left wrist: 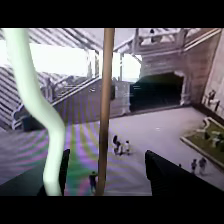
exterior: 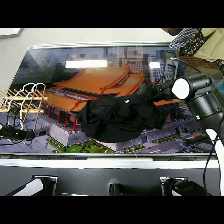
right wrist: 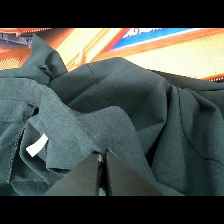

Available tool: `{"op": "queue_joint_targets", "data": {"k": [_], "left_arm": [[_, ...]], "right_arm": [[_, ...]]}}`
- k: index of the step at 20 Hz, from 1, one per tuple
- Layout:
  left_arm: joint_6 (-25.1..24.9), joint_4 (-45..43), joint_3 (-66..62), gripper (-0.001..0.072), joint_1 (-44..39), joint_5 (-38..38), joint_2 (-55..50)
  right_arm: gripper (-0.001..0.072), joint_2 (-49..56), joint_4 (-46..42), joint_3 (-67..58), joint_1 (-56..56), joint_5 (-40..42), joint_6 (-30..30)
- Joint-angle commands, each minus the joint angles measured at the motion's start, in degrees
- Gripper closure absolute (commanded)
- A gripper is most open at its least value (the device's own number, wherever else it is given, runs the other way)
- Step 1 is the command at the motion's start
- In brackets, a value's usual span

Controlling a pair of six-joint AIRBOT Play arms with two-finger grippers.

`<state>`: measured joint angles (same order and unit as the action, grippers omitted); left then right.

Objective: Fold the clothes and pants, and hang the long-sleeved shirts on hangers.

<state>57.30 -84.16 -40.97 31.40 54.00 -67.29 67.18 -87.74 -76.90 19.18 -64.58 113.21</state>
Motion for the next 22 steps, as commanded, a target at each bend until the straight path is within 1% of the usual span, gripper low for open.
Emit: {"op": "queue_joint_targets", "data": {"k": [1, 4, 10, 11, 12, 13, 14, 15, 16, 17, 22], "left_arm": [[-1.0, 0.0, 0.2, 0.016, 0.0, -2.5, -1.3], [-1.0, 0.0, 0.2, 0.016, 0.0, -4.5, -1.9], [-1.0, 0.0, 0.2, 0.0168, 0.0, -4.6, -4.0], [-1.0, 0.0, 0.2, 0.0196, 0.0, -4.6, -4.2], [-1.0, 0.0, 0.2, 0.0284, 0.0, -4.6, -4.2], [-1.0, 0.0, 0.2, 0.0394, 0.0, -4.6, -4.2], [-1.0, 0.0, 0.2, 0.0471, 0.0, -4.6, -4.2], [-1.0, 0.0, 0.2, 0.0477, 0.0, -4.6, -4.2], [-1.0, 0.0, 0.1, 0.0589, 0.0, -4.6, -4.1], [-1.0, 0.0, 0.0, 0.0673, 0.0, -4.6, -4.0], [-0.7, 0.3, -2.2, 0.0674, -0.1, -4.6, -1.9]], "right_arm": [[0.0667, 0.0, 0.0, 0.0, 0.1, 0.0, 0.1], [0.0667, 0.0, 0.0, 0.0, 0.1, 0.0, 0.1], [0.0667, 0.0, 0.0, 0.0, 0.1, 0.0, 0.1], [0.0667, 0.0, 0.0, 0.0, 0.1, 0.0, 0.2], [0.0667, 0.0, 0.0, 0.0, 0.1, 0.0, 0.2], [0.0667, 0.0, 0.0, 0.0, 0.1, 0.0, 0.2], [0.0667, 0.0, 0.0, 0.0, 0.1, 0.0, 0.1], [0.0667, 0.0, 0.0, 0.0, 0.1, 0.0, 0.1], [0.0667, 0.0, 0.0, 0.0, 0.1, 0.0, 0.1], [0.0667, 0.0, 0.0, 0.0, 0.1, -0.2, 0.1], [0.0667, 0.0, 0.0, 0.0, 0.1, -1.2, 0.1]]}}
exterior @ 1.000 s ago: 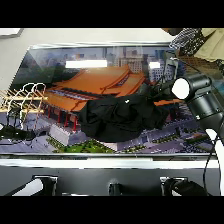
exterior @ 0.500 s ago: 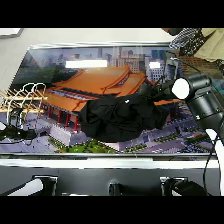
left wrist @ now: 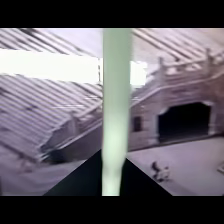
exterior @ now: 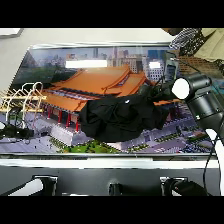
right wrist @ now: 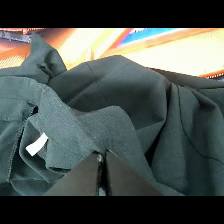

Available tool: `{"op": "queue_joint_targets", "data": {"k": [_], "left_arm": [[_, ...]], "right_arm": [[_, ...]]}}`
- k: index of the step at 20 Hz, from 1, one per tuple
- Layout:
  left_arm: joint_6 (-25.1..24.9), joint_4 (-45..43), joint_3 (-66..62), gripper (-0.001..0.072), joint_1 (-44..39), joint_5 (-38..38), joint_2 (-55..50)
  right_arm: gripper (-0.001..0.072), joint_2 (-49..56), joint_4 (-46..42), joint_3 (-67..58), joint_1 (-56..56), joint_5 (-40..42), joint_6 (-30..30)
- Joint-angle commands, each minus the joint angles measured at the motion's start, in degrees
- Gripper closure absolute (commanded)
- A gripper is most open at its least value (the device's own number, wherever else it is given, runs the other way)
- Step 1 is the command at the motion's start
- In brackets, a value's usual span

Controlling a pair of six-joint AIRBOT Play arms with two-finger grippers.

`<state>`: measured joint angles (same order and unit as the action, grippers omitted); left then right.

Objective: Fold the clothes and pants, and hang the long-sleeved shirts on hangers.

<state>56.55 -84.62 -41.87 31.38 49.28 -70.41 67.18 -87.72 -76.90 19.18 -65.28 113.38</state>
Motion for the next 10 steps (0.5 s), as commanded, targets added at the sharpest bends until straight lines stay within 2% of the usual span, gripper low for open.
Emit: {"op": "queue_joint_targets", "data": {"k": [1, 6, 10], "left_arm": [[0.0, 1.2, -2.3, 0.0674, -0.1, 0.1, 2.0], [0.0, 8.8, -9.4, 0.0675, -1.3, 0.1, 6.2], [0.0, 11.6, -14.6, 0.0675, -8.2, 0.2, 9.6]], "right_arm": [[0.0667, 0.0, -0.2, 0.0, 0.1, -0.6, -0.1], [0.0667, 0.0, -1.0, 0.0, 0.1, -0.6, -0.1], [0.0667, 0.0, -1.2, 0.0, 0.1, -0.6, -0.1]]}}
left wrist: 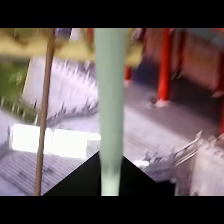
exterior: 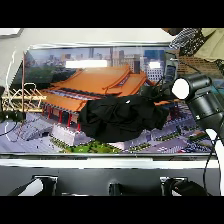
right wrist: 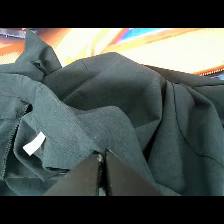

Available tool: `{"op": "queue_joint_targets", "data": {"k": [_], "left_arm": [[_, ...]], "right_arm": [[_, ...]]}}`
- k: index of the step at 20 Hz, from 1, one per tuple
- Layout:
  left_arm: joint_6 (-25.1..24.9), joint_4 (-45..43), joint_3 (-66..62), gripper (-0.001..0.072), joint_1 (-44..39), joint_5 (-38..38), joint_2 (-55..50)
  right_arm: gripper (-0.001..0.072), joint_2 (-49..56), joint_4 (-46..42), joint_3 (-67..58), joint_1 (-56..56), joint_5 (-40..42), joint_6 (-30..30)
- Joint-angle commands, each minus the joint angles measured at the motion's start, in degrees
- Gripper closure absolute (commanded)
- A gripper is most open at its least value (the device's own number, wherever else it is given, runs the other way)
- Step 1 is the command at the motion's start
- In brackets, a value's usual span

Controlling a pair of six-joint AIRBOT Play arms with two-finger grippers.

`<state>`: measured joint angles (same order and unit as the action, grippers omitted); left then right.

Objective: Fold the clothes and pants, and hang the long-sleeved shirts on hangers.

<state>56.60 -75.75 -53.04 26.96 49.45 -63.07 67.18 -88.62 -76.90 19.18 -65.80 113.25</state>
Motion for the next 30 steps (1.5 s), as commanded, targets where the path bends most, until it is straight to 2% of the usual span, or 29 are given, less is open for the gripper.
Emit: {"op": "queue_joint_targets", "data": {"k": [1, 4, 8, 11, 15, 18, 23, 30], "left_arm": [[-0.1, 2.8, -4.5, 0.0675, -6.6, 0.0, 3.2], [-0.1, 3.3, -5.3, 0.0675, -16.3, 0.9, 5.7], [-0.1, 3.3, -5.2, 0.0676, -32.2, 9.6, 5.8], [-0.1, 3.3, -5.2, 0.0677, -43.7, 12.2, 5.8], [2.6, 3.5, -4.8, 0.0677, -53.6, 18.1, 5.8], [3.0, 3.5, -2.9, 0.0677, -57.0, 21.8, 6.0], [2.5, 1.8, 2.4, 0.0678, -57.7, 23.2, 9.6], [-2.7, 1.6, 3.4, 0.068, -57.7, 22.7, 10.3]], "right_arm": [[0.0667, 0.0, -0.6, 0.0, 0.1, -0.1, 0.1], [0.0667, 0.0, -2.2, 0.0, 0.1, 0.0, 0.1], [0.0668, 0.0, -7.3, 0.0, 0.0, 1.6, 1.8], [0.0668, 0.0, -12.1, 0.0, 0.0, 4.0, 4.1], [0.0668, 0.3, -16.1, 0.0, 0.0, 4.2, 6.2], [0.0668, 0.3, -17.6, 0.0, 0.0, 3.8, 6.6], [0.0668, 0.3, -18.8, 0.0, 0.0, 3.0, 6.8], [0.0667, 0.3, -18.0, 0.0, 0.0, 5.3, 8.3]]}}
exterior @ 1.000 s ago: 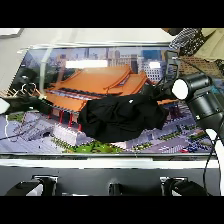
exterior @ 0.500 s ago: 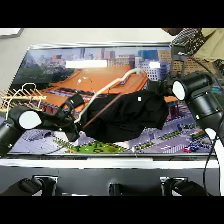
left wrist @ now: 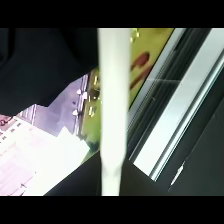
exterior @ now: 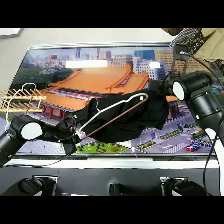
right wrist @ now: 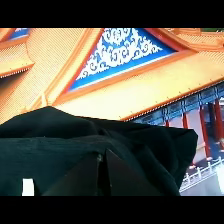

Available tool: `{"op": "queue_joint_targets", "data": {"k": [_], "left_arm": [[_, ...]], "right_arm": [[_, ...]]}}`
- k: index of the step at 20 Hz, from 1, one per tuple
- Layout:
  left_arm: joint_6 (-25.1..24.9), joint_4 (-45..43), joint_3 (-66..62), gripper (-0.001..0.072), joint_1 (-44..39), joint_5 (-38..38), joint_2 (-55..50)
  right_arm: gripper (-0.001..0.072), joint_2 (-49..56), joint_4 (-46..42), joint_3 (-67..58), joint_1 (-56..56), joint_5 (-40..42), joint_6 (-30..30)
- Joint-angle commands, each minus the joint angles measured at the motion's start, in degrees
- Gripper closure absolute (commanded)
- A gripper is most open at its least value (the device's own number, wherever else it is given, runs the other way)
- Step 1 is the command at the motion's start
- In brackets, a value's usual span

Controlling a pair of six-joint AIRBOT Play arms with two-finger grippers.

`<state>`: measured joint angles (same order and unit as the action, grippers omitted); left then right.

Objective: Fold the clothes and pants, and hang the long-sleeved shirts on hangers.

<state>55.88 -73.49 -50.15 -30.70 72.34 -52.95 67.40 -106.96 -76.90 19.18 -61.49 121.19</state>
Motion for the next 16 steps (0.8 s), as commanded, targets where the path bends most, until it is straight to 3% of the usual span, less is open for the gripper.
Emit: {"op": "queue_joint_targets", "data": {"k": [1, 7, 16], "left_arm": [[-2.0, -1.2, 0.8, 0.0679, -0.1, -1.2, 0.2], [-2.2, -1.7, 1.1, 0.0678, 0.0, -9.4, -4.1], [-6.0, -1.7, 1.0, 0.0678, 0.7, -13.3, -8.5]], "right_arm": [[0.0667, 0.0, 0.9, 0.0, 0.0, 1.4, 0.3], [0.0667, -0.3, 8.9, 0.0, 0.0, 1.9, -5.7], [0.0667, -3.8, 9.6, 0.0, 0.0, 0.9, -6.8]]}}
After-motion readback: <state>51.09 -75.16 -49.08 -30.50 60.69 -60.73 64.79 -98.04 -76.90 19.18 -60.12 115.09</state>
